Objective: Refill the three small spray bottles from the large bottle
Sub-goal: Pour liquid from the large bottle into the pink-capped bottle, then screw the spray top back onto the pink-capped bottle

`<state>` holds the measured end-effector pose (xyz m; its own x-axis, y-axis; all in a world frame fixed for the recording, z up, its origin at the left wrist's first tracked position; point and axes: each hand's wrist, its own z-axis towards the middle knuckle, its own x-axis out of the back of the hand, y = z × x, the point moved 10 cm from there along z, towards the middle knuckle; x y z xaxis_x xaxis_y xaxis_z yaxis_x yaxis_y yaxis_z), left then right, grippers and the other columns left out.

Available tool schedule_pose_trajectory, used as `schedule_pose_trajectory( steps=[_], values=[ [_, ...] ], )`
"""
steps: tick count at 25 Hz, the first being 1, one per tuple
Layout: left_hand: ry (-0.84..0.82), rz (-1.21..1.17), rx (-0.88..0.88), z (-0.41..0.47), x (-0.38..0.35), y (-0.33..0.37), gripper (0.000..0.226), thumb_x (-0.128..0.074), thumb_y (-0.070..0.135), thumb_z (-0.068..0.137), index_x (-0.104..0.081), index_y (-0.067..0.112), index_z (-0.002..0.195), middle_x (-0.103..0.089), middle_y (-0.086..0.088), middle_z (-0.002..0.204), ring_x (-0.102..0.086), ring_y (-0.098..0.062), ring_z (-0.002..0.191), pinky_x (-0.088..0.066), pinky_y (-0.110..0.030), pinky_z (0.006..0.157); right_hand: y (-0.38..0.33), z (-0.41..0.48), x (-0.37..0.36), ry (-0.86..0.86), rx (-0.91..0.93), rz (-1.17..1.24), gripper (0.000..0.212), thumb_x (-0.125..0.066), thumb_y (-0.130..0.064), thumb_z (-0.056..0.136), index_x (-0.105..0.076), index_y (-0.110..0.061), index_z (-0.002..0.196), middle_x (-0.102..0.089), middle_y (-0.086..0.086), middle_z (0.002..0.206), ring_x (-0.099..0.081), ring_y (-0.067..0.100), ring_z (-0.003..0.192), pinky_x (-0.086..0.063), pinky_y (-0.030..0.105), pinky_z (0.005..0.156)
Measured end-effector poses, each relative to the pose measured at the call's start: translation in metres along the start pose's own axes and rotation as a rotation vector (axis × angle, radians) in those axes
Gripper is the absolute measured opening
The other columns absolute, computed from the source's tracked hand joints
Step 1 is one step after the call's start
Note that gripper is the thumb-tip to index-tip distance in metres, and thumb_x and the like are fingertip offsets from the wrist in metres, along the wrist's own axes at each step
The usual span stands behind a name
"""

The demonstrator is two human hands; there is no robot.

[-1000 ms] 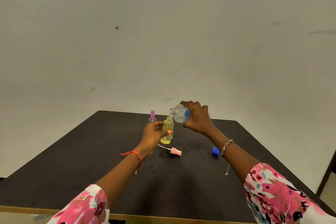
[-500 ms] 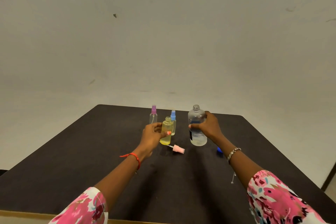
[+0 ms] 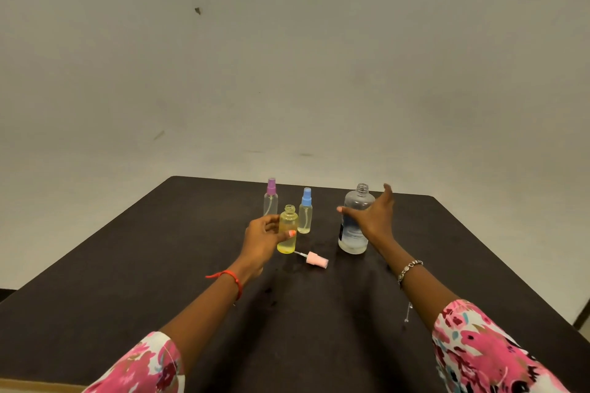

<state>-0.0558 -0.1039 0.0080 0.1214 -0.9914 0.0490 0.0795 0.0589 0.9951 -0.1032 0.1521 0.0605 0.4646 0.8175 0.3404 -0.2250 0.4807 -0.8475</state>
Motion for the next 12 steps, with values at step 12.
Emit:
schedule_pose_trajectory(
  steps=[12],
  values=[
    [0.029, -0.004, -0.006, -0.006, 0.013, 0.002, 0.046, -0.068, -0.001, 0.075, -0.054, 0.002, 0.119, -0.064, -0.015, 0.115, -0.062, -0.021, 0.100, -0.050, -0.037, 0.093, 0.011, -0.079, -0.121, -0.923, 0.186, -0.670, 0.035, -0.067, -0.017, 0.081, -0.054, -0.005, 0.111, -0.053, 0.015, 0.123, -0.054, 0.025, 0.109, -0.045, 0.029, 0.089]
  ],
)
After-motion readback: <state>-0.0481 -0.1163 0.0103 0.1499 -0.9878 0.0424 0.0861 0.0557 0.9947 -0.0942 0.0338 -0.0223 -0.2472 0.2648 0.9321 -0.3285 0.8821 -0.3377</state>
